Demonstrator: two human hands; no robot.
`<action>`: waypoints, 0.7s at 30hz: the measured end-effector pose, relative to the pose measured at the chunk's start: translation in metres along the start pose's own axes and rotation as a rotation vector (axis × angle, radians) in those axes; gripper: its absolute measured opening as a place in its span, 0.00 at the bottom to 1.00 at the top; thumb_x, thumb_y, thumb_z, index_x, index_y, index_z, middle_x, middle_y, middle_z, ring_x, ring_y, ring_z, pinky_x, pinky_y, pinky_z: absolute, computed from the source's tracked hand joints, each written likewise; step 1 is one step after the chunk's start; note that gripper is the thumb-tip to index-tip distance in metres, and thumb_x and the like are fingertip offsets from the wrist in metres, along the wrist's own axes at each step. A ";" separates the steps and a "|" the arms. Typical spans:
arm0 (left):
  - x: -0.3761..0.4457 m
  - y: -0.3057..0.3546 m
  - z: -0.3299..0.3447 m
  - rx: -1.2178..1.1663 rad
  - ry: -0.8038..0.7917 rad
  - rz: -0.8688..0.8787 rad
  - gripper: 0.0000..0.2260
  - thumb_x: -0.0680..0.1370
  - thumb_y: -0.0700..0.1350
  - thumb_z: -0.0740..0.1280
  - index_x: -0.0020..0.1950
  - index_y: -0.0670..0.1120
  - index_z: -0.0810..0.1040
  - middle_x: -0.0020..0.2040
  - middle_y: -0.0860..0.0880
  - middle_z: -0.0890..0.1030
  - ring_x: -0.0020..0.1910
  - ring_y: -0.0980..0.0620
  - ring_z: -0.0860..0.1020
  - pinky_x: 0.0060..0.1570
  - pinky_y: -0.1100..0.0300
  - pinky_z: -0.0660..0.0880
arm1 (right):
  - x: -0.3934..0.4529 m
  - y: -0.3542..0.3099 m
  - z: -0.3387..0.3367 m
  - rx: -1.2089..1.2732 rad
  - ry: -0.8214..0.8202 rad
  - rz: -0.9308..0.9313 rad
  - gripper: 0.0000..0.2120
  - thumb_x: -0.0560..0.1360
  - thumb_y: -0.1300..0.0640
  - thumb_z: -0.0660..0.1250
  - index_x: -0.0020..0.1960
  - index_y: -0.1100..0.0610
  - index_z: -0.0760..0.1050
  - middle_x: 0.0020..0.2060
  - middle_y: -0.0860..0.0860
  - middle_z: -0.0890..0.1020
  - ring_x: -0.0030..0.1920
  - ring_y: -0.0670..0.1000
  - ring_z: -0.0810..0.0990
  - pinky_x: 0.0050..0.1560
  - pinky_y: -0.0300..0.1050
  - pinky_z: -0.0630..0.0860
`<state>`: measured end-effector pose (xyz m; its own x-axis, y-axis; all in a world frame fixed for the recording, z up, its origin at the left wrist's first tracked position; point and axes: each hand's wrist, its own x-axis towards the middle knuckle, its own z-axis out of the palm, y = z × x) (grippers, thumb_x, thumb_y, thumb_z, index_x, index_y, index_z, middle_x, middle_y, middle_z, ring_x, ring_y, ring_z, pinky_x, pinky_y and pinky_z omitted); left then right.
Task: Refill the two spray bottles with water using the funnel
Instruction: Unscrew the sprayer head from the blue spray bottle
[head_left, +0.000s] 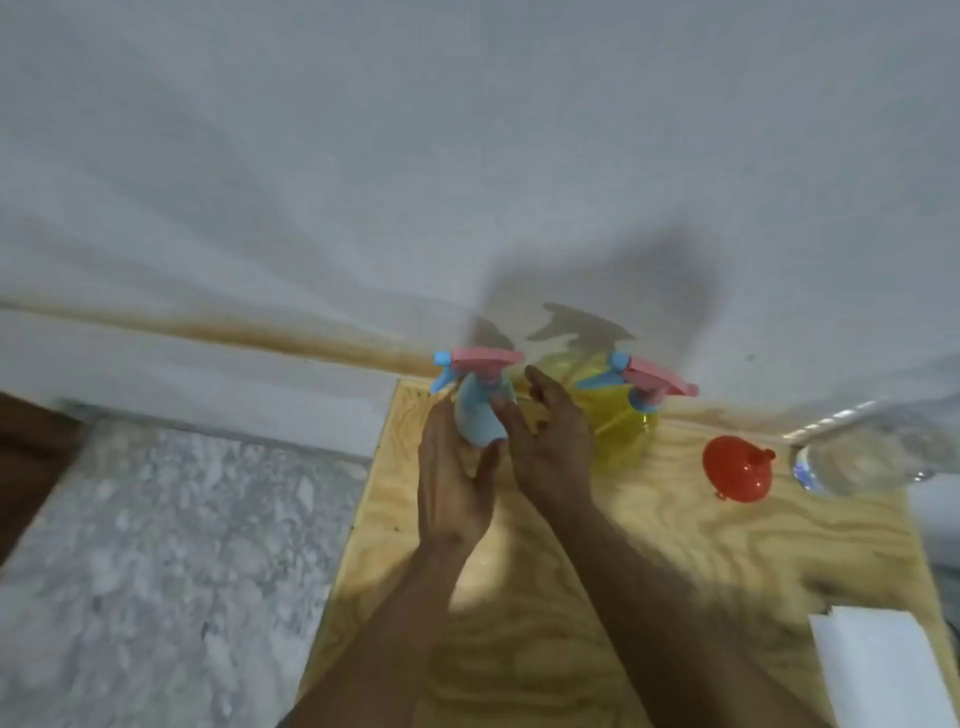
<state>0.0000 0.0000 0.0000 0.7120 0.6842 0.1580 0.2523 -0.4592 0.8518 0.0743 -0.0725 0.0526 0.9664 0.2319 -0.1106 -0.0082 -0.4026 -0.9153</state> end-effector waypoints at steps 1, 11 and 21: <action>0.007 -0.002 0.004 -0.056 0.002 0.009 0.31 0.75 0.45 0.74 0.69 0.64 0.62 0.63 0.72 0.68 0.63 0.72 0.69 0.60 0.74 0.66 | 0.005 0.004 0.003 0.019 0.008 0.005 0.26 0.75 0.47 0.73 0.70 0.53 0.74 0.65 0.46 0.80 0.64 0.47 0.78 0.65 0.51 0.75; 0.025 -0.018 0.020 -0.121 0.002 -0.056 0.27 0.77 0.45 0.72 0.74 0.49 0.67 0.65 0.55 0.78 0.62 0.62 0.76 0.53 0.74 0.71 | 0.022 0.020 0.018 0.167 -0.027 -0.017 0.13 0.75 0.50 0.74 0.59 0.47 0.83 0.51 0.43 0.86 0.52 0.45 0.85 0.56 0.55 0.81; -0.007 0.011 -0.015 -0.165 0.020 0.014 0.25 0.77 0.52 0.71 0.72 0.47 0.70 0.65 0.54 0.76 0.66 0.55 0.75 0.61 0.51 0.76 | -0.008 -0.012 -0.006 0.145 -0.042 -0.130 0.12 0.76 0.48 0.72 0.57 0.51 0.82 0.51 0.45 0.82 0.55 0.45 0.80 0.55 0.56 0.79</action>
<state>-0.0121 -0.0020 0.0157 0.7013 0.6901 0.1787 0.1302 -0.3705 0.9197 0.0685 -0.0751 0.0666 0.9501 0.3119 -0.0013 0.0761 -0.2361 -0.9687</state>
